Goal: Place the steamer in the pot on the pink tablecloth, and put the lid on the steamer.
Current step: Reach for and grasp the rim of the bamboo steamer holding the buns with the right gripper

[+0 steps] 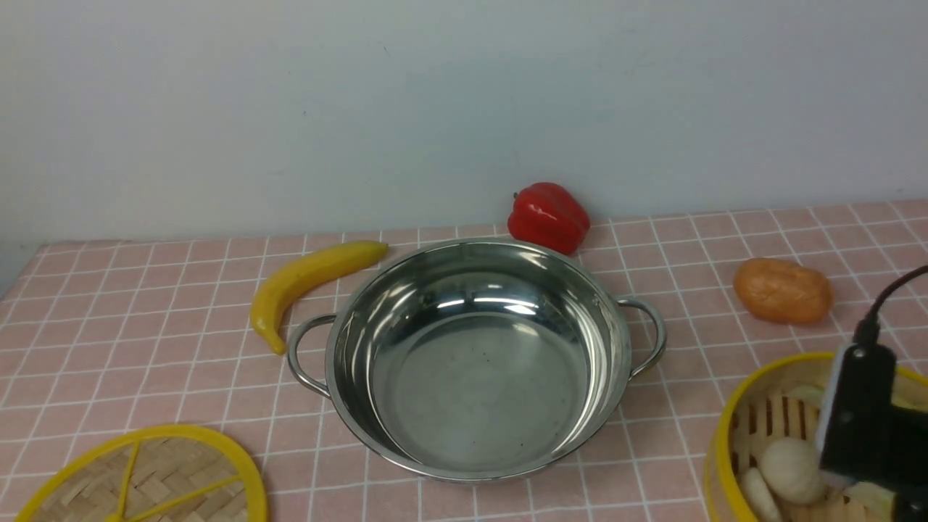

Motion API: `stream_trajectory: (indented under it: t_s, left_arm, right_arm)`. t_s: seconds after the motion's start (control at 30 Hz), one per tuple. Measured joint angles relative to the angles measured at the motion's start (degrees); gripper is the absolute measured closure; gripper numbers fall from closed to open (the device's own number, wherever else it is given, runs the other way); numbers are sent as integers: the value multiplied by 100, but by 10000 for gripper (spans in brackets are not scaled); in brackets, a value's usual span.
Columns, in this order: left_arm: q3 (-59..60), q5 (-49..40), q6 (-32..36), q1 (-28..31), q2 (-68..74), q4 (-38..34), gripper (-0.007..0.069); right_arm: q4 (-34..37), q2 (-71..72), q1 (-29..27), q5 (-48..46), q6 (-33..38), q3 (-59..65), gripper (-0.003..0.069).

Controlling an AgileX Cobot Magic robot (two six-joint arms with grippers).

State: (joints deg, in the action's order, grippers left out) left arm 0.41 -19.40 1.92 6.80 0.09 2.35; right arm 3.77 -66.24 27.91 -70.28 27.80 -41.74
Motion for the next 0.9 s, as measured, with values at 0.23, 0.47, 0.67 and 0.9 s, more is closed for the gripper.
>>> stream_trajectory:
  t_s: [0.23,0.47,0.67,0.9]
  left_arm:
    - [0,0,0,0,0,0,382]
    - [0,0,0,0,0,0,382]
    - [0,0,0,0,0,0,382]
    - [0,0,0,0,0,0,382]
  right_arm:
    - [-197,-609,224,187,-99,-13,384]
    - [-278,-1421,226,760,-189,-23,337]
    - [-550,-1997,226,977,-502,-23,335]
    - [-689,-2162,230,1079,-1384,-23,548]
